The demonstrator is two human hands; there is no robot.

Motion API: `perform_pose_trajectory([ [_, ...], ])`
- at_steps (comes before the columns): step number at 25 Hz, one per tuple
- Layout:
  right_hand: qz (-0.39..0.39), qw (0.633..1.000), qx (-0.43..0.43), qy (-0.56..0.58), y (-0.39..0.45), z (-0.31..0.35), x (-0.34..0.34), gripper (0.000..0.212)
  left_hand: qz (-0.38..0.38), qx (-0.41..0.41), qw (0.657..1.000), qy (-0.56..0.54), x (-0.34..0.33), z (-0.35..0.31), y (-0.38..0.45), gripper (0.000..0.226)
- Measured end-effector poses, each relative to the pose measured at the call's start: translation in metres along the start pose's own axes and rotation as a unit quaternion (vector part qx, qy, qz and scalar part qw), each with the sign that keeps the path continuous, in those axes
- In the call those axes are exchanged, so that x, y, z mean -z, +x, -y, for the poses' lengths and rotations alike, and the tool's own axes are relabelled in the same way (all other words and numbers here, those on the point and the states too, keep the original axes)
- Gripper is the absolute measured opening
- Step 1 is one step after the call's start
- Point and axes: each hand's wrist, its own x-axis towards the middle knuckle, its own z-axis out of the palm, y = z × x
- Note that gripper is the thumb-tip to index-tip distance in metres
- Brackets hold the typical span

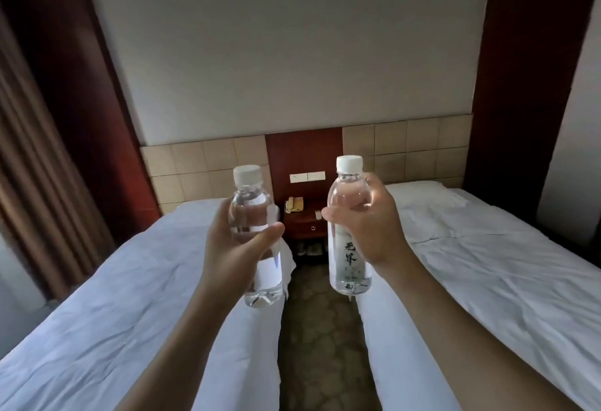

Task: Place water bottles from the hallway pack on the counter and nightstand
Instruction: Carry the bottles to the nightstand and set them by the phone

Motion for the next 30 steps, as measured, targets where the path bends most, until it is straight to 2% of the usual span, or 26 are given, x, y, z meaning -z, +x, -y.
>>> perform_pose_trajectory([
  [6,-0.002,1.000,-0.017,-0.014,0.115,-0.073,-0.017,0.036,0.005,0.006,1.000,-0.030,-0.019,0.059,0.116,0.043],
  [13,0.015,0.999,-0.015,-0.026,0.252,-0.174,-0.081,0.034,0.032,0.010,0.997,-0.062,-0.019,0.168,0.267,0.047],
  [18,-0.020,0.999,-0.012,-0.037,0.370,-0.226,-0.122,0.034,0.043,-0.003,0.997,-0.072,-0.028,0.233,0.404,0.049],
  [23,-0.061,0.997,-0.017,-0.053,0.477,-0.285,-0.125,0.033,0.073,-0.002,0.994,-0.083,-0.069,0.293,0.521,0.044],
  [30,-0.077,0.996,-0.017,-0.041,0.649,-0.423,-0.102,0.037,0.075,-0.014,0.994,-0.076,-0.162,0.410,0.686,0.045],
])
